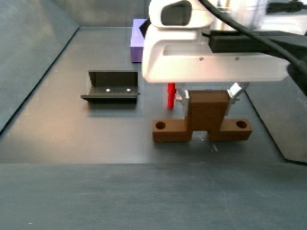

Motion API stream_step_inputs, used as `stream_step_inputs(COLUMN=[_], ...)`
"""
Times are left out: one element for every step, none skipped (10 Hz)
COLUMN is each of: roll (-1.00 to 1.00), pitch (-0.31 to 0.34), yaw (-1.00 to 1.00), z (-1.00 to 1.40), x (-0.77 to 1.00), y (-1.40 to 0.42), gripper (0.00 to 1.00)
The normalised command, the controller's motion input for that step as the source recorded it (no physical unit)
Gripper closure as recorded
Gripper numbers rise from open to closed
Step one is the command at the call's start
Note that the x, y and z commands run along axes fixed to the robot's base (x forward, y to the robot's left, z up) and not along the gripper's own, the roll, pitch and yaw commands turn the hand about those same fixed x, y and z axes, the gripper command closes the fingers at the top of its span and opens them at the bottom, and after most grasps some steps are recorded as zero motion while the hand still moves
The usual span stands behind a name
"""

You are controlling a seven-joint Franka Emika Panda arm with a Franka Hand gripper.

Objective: Pick up the brown object. Move up. Move to above the board. Insert the brown object.
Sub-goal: Move up, then move to above the board.

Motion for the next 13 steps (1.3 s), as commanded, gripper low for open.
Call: stream_step_inputs(roll=[0.00, -0.01, 0.05, 0.08, 0.00, -0.04, -0.01, 0.01, -0.01, 0.00, 0.01, 0.00, -0.11], pitch=[0.000, 0.047, 0.067, 0.048, 0.000, -0.003, 0.030, 0.023, 0.070, 0.092, 0.069, 0.045, 0.187], yaw=[0.00, 0.01, 0.01, 0.01, 0.00, -0.01, 0.00, 0.01, 0.00, 0.00, 0.00, 0.00, 0.01], z=[0.83, 0.75, 0.45, 0.20, 1.40, 1.40, 1.40, 1.40, 0.98, 0.65, 0.32, 0.21, 0.14], x=[0.00, -0.07, -0.07, -0.02, 0.00, -0.01, -0.05, -0.02, 0.04, 0.04, 0.03, 0.01, 0.16], y=[0.00, -0.02, -0.01, -0.01, 0.00, 0.01, 0.00, 0.00, 0.02, 0.01, 0.00, 0.01, -1.40], gripper=[1.00, 1.00, 1.00, 1.00, 1.00, 1.00, 1.00, 1.00, 1.00, 1.00, 1.00, 1.00, 1.00])
